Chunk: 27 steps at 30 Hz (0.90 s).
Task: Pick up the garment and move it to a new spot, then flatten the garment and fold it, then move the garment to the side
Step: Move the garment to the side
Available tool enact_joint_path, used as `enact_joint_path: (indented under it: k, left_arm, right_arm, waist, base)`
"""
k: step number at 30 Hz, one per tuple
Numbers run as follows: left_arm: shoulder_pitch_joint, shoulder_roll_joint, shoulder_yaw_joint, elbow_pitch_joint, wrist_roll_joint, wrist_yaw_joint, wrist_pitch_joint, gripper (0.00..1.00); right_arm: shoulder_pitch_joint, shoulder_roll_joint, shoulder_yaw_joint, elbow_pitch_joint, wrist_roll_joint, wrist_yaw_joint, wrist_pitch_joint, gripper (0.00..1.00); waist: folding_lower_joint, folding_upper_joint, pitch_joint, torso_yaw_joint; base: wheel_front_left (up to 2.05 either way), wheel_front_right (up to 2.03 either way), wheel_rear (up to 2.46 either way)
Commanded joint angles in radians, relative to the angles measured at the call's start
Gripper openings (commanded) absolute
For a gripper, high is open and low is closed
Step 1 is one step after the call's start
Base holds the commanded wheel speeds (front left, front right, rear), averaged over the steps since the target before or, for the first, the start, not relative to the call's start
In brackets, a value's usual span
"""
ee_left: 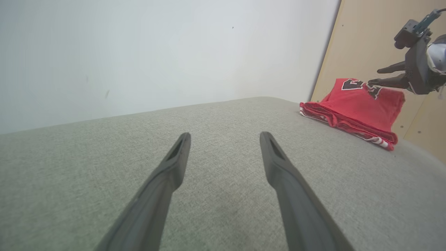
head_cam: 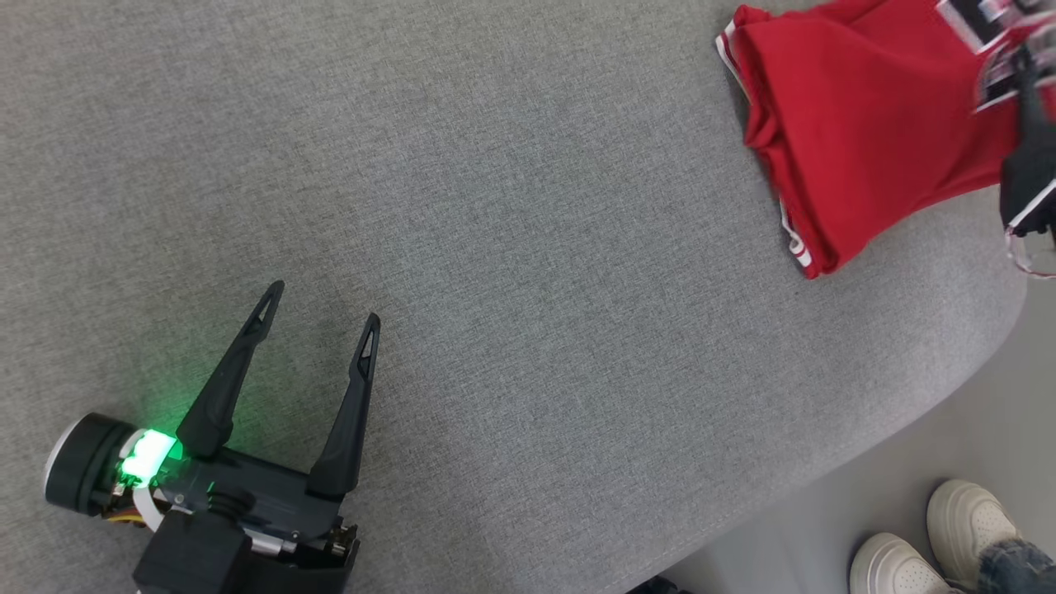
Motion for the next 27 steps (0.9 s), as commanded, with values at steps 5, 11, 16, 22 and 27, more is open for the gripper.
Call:
enact_joint_path:
  k: [5, 11, 16, 22, 27]
  left_arm:
    - [-0.010, -0.004, -0.005, 0.027, -0.013, 0.009, 0.000, 1.00]
    - [-0.021, -0.025, -0.010, 0.035, -0.026, 0.017, -0.001, 1.00]
    - [-0.003, -0.056, 0.003, 0.070, -0.048, 0.032, -0.001, 1.00]
    - [0.032, -0.103, 0.056, 0.134, -0.085, 0.057, -0.001, 1.00]
    - [0.073, -0.142, 0.106, 0.195, -0.121, 0.067, -0.001, 1.00]
  right_arm:
    - [0.035, 0.040, -0.058, -0.026, -0.069, -0.003, -0.039, 1.00]
    - [0.068, 0.070, -0.080, -0.053, -0.101, -0.003, -0.070, 1.00]
    - [0.122, 0.098, -0.062, -0.101, -0.072, -0.003, -0.130, 1.00]
    - [0.248, 0.124, -0.053, -0.222, 0.043, -0.003, -0.168, 1.00]
    - [0.403, 0.122, -0.060, -0.357, 0.154, -0.003, -0.179, 1.00]
  waist:
    - [0.0000, 0.0000, -0.023, 0.014]
    - [0.0000, 0.0000, -0.074, 0.044]
    - [0.0000, 0.0000, -0.152, 0.089]
    - [0.0000, 0.0000, -0.266, 0.167]
    - [0.0000, 0.0000, -0.356, 0.240]
  base:
    - [0.00, 0.00, 0.00]
    - [0.00, 0.00, 0.00]
    - [0.00, 0.00, 0.00]
    - [0.00, 0.00, 0.00]
    - [0.00, 0.00, 0.00]
